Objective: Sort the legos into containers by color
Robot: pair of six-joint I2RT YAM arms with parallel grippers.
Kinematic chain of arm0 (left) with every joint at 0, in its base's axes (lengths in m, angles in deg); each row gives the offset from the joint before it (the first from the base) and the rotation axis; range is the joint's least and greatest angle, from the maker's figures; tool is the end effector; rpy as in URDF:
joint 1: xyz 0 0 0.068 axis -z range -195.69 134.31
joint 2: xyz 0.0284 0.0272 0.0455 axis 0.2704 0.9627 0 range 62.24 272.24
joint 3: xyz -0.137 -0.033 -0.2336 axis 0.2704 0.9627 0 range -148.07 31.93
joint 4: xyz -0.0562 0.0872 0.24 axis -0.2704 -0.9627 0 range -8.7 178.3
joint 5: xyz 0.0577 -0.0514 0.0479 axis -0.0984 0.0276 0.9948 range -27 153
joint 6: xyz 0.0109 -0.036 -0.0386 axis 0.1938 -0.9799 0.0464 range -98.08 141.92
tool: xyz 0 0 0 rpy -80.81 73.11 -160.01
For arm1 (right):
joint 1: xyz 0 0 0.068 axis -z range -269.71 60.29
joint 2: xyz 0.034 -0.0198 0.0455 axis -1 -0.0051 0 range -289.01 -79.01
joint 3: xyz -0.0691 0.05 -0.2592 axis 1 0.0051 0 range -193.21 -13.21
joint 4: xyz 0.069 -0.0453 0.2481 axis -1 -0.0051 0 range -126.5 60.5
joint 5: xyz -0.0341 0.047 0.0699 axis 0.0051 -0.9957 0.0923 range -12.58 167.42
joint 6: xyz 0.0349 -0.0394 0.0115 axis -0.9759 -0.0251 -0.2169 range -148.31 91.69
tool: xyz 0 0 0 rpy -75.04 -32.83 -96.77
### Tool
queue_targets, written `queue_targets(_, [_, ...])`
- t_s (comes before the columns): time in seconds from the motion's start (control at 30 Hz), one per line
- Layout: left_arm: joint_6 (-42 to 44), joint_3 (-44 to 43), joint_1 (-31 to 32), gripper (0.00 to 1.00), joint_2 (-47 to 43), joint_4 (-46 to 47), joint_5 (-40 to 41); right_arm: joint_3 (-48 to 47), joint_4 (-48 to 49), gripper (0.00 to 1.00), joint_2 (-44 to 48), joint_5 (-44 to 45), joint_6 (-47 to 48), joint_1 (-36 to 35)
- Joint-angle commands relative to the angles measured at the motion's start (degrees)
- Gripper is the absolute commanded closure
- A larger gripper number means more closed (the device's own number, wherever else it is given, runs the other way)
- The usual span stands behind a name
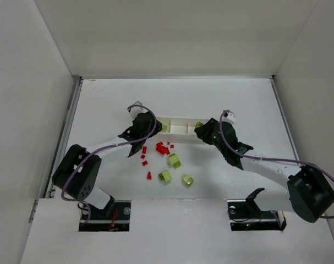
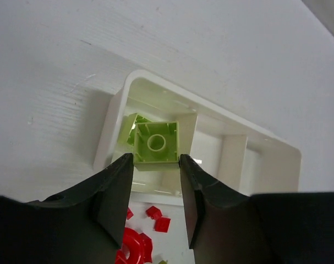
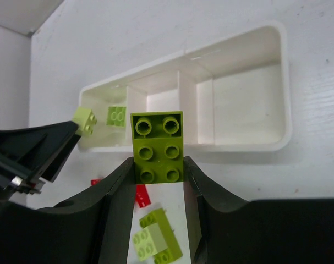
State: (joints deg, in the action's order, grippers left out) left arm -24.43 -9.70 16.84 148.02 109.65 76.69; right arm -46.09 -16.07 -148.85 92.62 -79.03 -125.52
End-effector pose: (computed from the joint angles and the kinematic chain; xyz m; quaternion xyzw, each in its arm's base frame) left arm 0.2729 -0.1641 0.2072 -0.1649 0.8131 -0.2723 0.4874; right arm 0.2165 0.1446 0.2189 0.1794 0.8127 0.2918 0.4714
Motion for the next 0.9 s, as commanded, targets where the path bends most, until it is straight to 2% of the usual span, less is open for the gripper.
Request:
queue_targets(0.0, [2.5,-2.3,0.3,0.56,-0.6,-0.3,1.2,-4.7,0.2,0.70,-2.8,2.1,3.4,1.3])
queue_targets(0.07, [2.6,-2.3,0.3,0.50,-1.2,-0.2,1.2,-6.0,0.1,0.70,-4.9,2.6,4.5,2.1])
queue_targets(0.2, [3.1,-1.0,0.6,0.43,-4.2,0.5,0.7,-8.6,-0.6,0.70,-8.6,2.6,5.6,3.7])
queue_targets(0.47, [2.4,8.7,2.1,0.43,-17.4,5.6,-1.5,-12.0,-1.7,0.68,-13.3,2.7,7.2,5.2])
queue_targets(0.57, [2.4,11.9,3.1,0.43,-22.3,5.4,-1.7,-13.3,-2.1,0.62,-14.4,3.3,7.4,5.4])
queue_targets(0.67, [2.8,15.4,4.3,0.43,-27.7,5.4,-1.8,-14.4,-3.1,0.48,-14.6,4.7,8.1,5.3])
queue_targets(0.73, [2.8,17.4,4.9,0.43,-30.7,5.0,-1.8,-14.7,-3.4,0.42,-14.0,5.7,8.4,5.1])
queue_targets(0.87, [3.1,20.3,6.5,0.43,-35.5,2.6,-1.9,-14.3,-4.2,0.37,-12.3,6.9,9.1,5.0])
